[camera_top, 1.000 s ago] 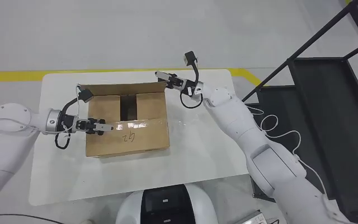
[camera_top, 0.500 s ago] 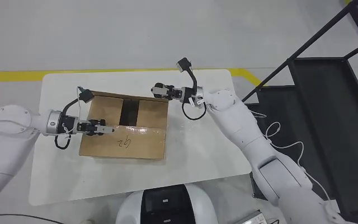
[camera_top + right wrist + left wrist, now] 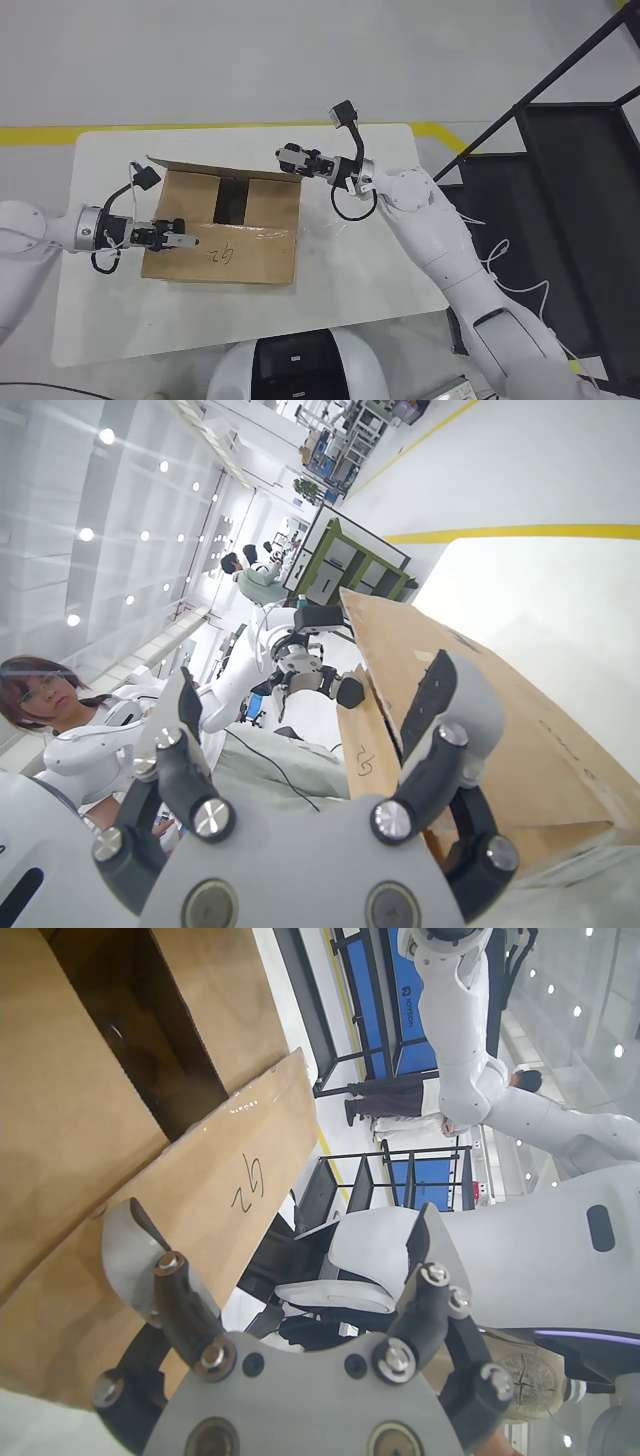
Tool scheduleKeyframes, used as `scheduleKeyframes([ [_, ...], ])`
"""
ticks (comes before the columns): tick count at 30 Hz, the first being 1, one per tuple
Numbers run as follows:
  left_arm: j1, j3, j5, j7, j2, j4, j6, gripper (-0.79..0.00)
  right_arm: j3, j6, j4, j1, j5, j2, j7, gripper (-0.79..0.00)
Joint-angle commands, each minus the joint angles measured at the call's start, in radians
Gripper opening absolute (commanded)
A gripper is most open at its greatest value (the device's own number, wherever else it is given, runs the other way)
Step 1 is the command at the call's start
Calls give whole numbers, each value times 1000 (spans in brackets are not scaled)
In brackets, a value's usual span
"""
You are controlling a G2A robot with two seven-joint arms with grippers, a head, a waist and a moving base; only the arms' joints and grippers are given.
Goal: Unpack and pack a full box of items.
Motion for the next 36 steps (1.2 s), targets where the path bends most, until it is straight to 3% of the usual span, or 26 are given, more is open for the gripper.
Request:
scheduleKeyframes([
  [1,21,-17,-1,4,6,-4,-4,0,-6,13,1,1,-1,-1,1,0],
  [12,125,-120,8,63,31,-69,-33,0,-30,163,-93,-71,-22,12,97,0],
  [22,204,-221,-37,133,44,-88,-81,0,-43,217,-150,-159,-49,23,83,0],
  [27,199,-220,-68,156,36,-65,-98,0,-57,220,-114,-169,-39,21,65,0],
  [36,144,-170,-100,178,9,56,-100,0,-65,206,-98,-168,-42,20,43,0],
])
